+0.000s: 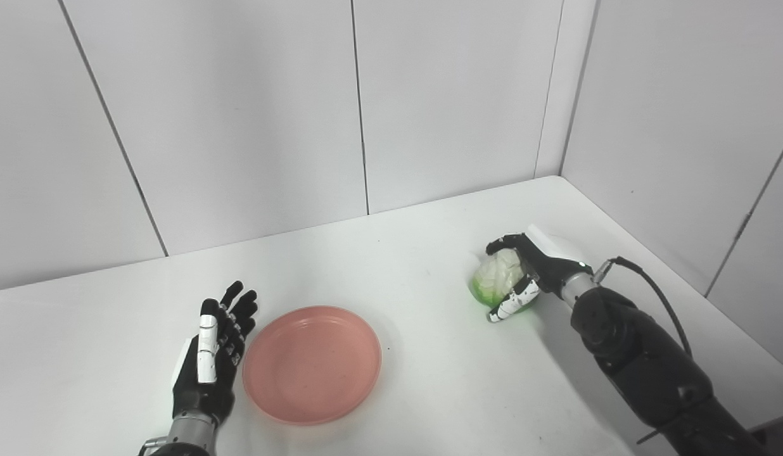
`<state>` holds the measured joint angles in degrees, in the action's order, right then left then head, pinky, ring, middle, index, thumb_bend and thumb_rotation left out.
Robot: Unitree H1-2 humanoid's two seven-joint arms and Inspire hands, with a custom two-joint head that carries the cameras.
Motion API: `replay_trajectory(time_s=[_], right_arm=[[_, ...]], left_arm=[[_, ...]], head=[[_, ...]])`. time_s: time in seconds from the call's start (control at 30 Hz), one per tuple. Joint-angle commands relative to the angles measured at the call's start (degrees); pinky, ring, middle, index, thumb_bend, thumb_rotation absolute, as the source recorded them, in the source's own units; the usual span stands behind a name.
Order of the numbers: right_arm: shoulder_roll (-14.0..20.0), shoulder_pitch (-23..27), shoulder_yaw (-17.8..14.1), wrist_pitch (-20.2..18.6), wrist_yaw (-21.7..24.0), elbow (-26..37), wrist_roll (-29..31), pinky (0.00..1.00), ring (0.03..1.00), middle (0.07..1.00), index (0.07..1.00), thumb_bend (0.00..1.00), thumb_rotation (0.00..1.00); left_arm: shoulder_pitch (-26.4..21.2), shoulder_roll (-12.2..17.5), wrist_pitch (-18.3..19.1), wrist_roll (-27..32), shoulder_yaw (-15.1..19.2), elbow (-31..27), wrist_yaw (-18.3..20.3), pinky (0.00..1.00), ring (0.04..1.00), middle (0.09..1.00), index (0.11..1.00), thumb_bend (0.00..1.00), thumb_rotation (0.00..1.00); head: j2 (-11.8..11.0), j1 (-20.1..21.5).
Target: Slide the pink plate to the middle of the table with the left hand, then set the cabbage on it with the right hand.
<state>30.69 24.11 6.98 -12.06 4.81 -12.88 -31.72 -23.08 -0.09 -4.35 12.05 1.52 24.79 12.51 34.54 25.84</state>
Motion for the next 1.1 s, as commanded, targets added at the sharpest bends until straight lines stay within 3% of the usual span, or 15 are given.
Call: replay_trajectory(time_s=[0.0,0.3,0.47,0.67,0.8,1.07], right_arm=[[0.99,1.33,-0.67,2.34,-2.24,0.34,-0.56,0.38,0.45,0.493,0.481,0.53,0.0],[0.68,1.02,-1.38,2.42,-3.63,1.46,0.13,0.41,0.432,0.496,0.511,0.52,0.0],[-0.18,0.7,-1.71,4.44,-5.81,3.67,0.07,0.41,0.432,0.495,0.512,0.52,0.0],[-3.13,0.27,-2.59,4.75,-4.92,12.7,2.42,0.44,0.443,0.499,0.504,0.52,0.0],[-6.41,0.12,-1.83,4.91,-3.73,18.36,4.09,0.44,0.442,0.5,0.504,0.52,0.0],[-11.67,1.67,1.79,8.18,-1.87,19.88,5.14,0.42,0.437,0.5,0.506,0.52,0.0]], left_arm=[[0.88,0.01,-1.08,0.41,0.01,-0.35,0.73,0.98,0.939,0.905,0.898,0.79,1.0],[1.23,-0.56,-0.36,0.56,-0.05,-1.13,0.54,0.97,0.943,0.911,0.903,0.78,1.0],[1.44,-0.63,-0.27,0.27,-0.39,-1.49,0.57,0.98,0.946,0.914,0.906,0.78,1.0],[1.72,-1.46,0.3,-0.22,-0.94,-2.15,-0.1,0.97,0.947,0.912,0.904,0.76,1.0],[2.21,-2.72,0.49,-1.26,-1.73,-3.05,-1.32,0.98,0.947,0.916,0.906,0.76,1.0],[2.28,-4.47,-0.23,-3.63,-2.13,-3.59,-4.05,0.98,0.961,0.931,0.924,0.76,1.0]], head=[[-0.02,-0.19],[0.11,-0.73],[0.35,-2.43],[0.63,-8.03],[0.55,-14.45],[0.86,-23.12]])
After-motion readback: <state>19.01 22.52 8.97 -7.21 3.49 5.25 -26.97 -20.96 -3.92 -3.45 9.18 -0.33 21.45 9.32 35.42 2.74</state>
